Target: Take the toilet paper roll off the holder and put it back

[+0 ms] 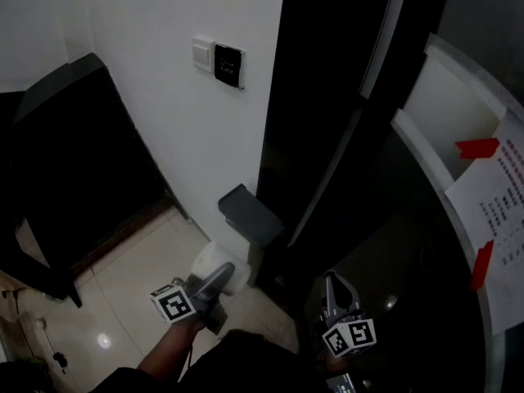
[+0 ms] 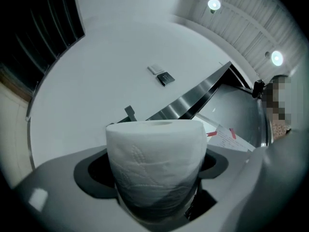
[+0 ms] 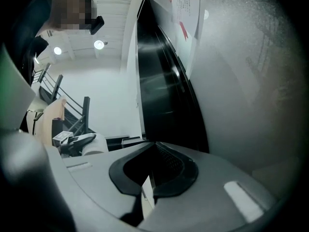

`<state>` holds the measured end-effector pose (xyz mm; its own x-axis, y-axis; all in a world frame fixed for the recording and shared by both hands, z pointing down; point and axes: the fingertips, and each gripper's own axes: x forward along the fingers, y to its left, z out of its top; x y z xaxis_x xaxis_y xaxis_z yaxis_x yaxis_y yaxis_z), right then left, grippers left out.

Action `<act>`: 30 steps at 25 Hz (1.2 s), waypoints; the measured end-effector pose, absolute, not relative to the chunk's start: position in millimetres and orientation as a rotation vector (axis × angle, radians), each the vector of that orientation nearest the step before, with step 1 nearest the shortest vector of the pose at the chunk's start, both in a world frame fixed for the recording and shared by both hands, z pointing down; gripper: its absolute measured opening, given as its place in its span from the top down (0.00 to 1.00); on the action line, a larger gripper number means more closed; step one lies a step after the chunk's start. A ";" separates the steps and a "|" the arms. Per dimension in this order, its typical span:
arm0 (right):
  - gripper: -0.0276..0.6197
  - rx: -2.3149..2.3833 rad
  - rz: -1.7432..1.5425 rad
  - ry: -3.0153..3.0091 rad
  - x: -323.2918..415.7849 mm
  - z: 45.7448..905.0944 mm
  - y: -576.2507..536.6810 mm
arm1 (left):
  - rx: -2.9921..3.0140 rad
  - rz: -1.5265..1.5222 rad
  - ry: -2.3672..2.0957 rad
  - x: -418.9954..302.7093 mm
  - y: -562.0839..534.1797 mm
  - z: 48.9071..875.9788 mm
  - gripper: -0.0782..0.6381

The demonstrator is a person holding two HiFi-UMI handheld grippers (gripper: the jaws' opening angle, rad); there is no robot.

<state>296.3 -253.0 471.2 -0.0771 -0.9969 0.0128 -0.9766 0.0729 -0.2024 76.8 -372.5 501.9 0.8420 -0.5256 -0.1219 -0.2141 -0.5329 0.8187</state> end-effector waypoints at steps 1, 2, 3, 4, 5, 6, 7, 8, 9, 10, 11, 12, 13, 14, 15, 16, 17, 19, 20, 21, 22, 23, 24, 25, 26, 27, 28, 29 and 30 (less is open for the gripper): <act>0.94 -2.042 -0.246 2.195 296.8 471.9 -251.6 | 2.096 -0.464 -0.517 78.8 -370.5 505.0 0.23; 0.94 -2.044 -0.252 2.190 297.2 472.4 -250.1 | 2.048 -0.481 -0.485 82.0 -367.3 508.8 0.23; 0.94 -2.048 -0.254 2.189 297.4 472.3 -248.5 | 2.004 -0.492 -0.449 86.2 -363.5 512.8 0.23; 0.94 -2.053 -0.252 2.193 297.6 472.0 -247.1 | 1.973 -0.492 -0.416 91.3 -359.4 516.9 0.23; 0.94 -2.058 -0.252 2.192 298.5 473.0 -245.3 | 1.956 -0.483 -0.387 97.3 -355.3 520.8 0.23; 0.94 -2.061 -0.252 2.186 300.3 475.0 -243.1 | 1.950 -0.467 -0.361 104.1 -351.1 524.6 0.23; 0.94 -2.065 -0.251 2.178 302.6 476.4 -240.6 | 1.949 -0.448 -0.339 111.3 -347.2 528.7 0.23; 0.94 -2.072 -0.248 2.172 305.1 476.8 -237.9 | 1.942 -0.432 -0.319 118.3 -343.6 533.3 0.23; 0.94 -2.080 -0.244 2.166 307.8 476.5 -235.0 | 1.927 -0.422 -0.300 125.2 -340.4 538.1 0.23; 0.94 -2.089 -0.241 2.160 310.5 475.3 -232.0 | 1.904 -0.420 -0.281 132.2 -337.5 542.3 0.23; 0.94 -2.100 -0.238 2.154 313.1 473.0 -229.2 | 1.880 -0.424 -0.259 139.4 -335.0 545.3 0.23; 0.94 -2.115 -0.235 2.150 315.5 470.2 -226.6 | 1.858 -0.430 -0.236 146.7 -332.8 547.4 0.23; 0.94 -2.131 -0.233 2.144 318.2 467.9 -224.1 | 1.839 -0.432 -0.216 154.2 -330.9 549.2 0.23; 0.94 -2.145 -0.230 2.135 321.4 466.7 -221.5 | 1.825 -0.428 -0.199 161.6 -329.3 551.2 0.23; 0.94 -2.157 -0.227 2.125 324.6 466.1 -218.9 | 1.814 -0.417 -0.189 168.8 -328.0 553.9 0.23; 0.94 -2.168 -0.225 2.114 327.8 465.6 -216.4 | 1.809 -0.400 -0.185 175.7 -327.1 557.3 0.23; 0.94 -2.178 -0.223 2.104 330.6 465.1 -214.1 | 1.808 -0.382 -0.183 182.1 -326.7 561.0 0.23; 0.94 -2.195 -0.219 2.088 335.7 464.5 -210.2 | 1.809 -0.355 -0.181 193.3 -327.7 567.6 0.23; 0.94 -2.202 -0.217 2.081 338.0 464.2 -208.7 | 1.807 -0.350 -0.180 198.1 -329.1 570.4 0.23; 0.94 -2.209 -0.215 2.075 340.1 463.8 -207.5 | 1.802 -0.349 -0.179 202.5 -330.9 572.9 0.23; 0.94 -2.215 -0.212 2.068 342.0 463.6 -206.4 | 1.797 -0.351 -0.178 206.5 -333.1 575.1 0.23; 0.94 -2.222 -0.211 2.062 343.6 463.5 -205.4 | 1.791 -0.356 -0.176 210.0 -335.7 577.0 0.23; 0.94 -2.228 -0.210 2.056 345.1 463.6 -204.3 | 1.786 -0.363 -0.175 213.1 -338.4 578.5 0.23; 0.94 -2.234 -0.210 2.049 346.3 463.7 -203.2 | 1.784 -0.371 -0.173 215.7 -341.5 579.5 0.23; 0.94 -2.239 -0.211 2.042 347.3 463.8 -202.1 | 1.784 -0.381 -0.171 217.6 -344.8 580.1 0.23; 0.94 -2.244 -0.212 2.035 348.3 464.1 -201.0 | 1.791 -0.388 -0.169 219.0 -348.1 580.5 0.23; 0.94 -2.249 -0.212 2.029 349.4 464.8 -200.2 | 1.799 -0.389 -0.168 220.1 -350.4 581.5 0.23; 0.94 -2.253 -0.213 2.024 350.8 465.9 -199.7 | 1.794 -0.386 -0.166 221.3 -351.1 583.5 0.23; 0.94 -2.256 -0.212 2.021 352.2 467.0 -199.6 | 1.780 -0.383 -0.165 222.3 -351.1 585.9 0.23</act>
